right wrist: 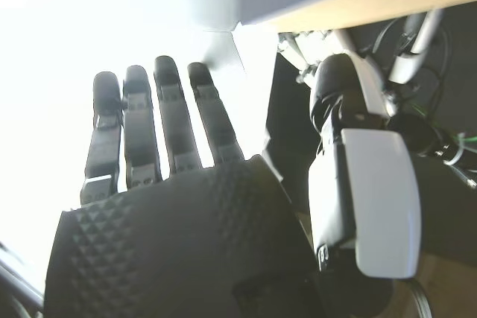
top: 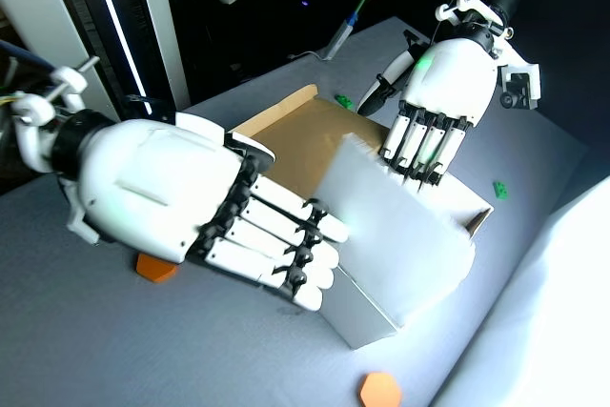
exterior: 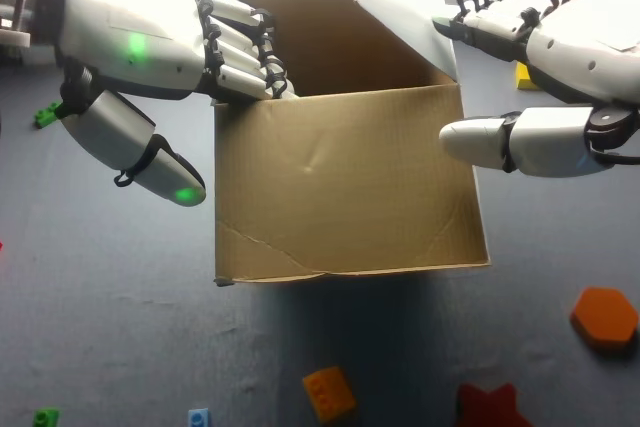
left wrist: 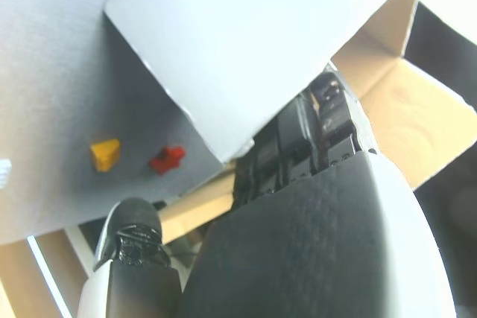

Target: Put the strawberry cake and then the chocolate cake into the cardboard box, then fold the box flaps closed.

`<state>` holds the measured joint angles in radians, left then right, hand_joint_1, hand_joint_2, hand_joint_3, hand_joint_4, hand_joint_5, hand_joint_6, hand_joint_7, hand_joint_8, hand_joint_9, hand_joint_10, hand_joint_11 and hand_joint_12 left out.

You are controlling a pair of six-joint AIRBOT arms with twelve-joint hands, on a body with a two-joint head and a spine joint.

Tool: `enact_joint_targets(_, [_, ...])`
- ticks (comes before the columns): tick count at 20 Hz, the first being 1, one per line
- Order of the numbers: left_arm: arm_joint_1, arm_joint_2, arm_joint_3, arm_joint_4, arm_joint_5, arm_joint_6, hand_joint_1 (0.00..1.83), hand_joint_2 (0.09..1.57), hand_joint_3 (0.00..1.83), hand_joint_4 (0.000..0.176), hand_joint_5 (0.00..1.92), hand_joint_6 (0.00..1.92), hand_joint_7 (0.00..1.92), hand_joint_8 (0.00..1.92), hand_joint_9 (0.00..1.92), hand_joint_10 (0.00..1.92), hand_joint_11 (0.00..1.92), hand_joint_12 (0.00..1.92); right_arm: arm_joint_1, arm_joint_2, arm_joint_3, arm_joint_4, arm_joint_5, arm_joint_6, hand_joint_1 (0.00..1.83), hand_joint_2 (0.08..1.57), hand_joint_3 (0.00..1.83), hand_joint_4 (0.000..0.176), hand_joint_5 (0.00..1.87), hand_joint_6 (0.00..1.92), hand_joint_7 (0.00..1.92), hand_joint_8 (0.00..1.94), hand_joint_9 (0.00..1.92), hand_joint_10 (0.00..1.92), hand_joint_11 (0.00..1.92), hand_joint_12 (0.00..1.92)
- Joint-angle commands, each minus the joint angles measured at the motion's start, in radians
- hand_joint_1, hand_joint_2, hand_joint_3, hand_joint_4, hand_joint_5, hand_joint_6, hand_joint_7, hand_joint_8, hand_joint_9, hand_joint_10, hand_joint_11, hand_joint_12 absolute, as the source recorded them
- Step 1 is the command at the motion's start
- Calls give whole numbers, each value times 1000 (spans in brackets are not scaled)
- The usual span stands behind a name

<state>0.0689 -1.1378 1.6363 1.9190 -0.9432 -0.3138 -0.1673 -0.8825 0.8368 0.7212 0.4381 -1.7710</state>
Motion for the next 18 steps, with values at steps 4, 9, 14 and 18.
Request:
enact_joint_targets(4, [-64,9,41,-54,-11,-30,32,1143,0,0,280,13,306,8,310,8,0,960,-1,10,0,-27,117,-1,0,1175,1,0,85,6,158,1,178,6,0,812])
enact_joint_targets(9, [-133,38,92,-58,6,-58,104,1146,0,0,291,8,313,3,328,8,0,1000,-19,8,0,-27,119,-1,0,1186,3,0,85,3,169,5,181,6,0,897])
enact_joint_targets(14, [-145,77,149,-39,-9,-62,29,1163,6,0,265,0,314,0,317,2,0,997,-54,-1,0,-27,123,1,0,1185,0,0,115,9,198,6,183,16,0,808])
enact_joint_targets(18, [-123,111,168,-20,-42,-62,25,1154,0,0,277,6,318,5,326,5,0,975,-80,-6,-1,-156,132,45,0,1195,2,0,77,1,162,1,158,2,0,646])
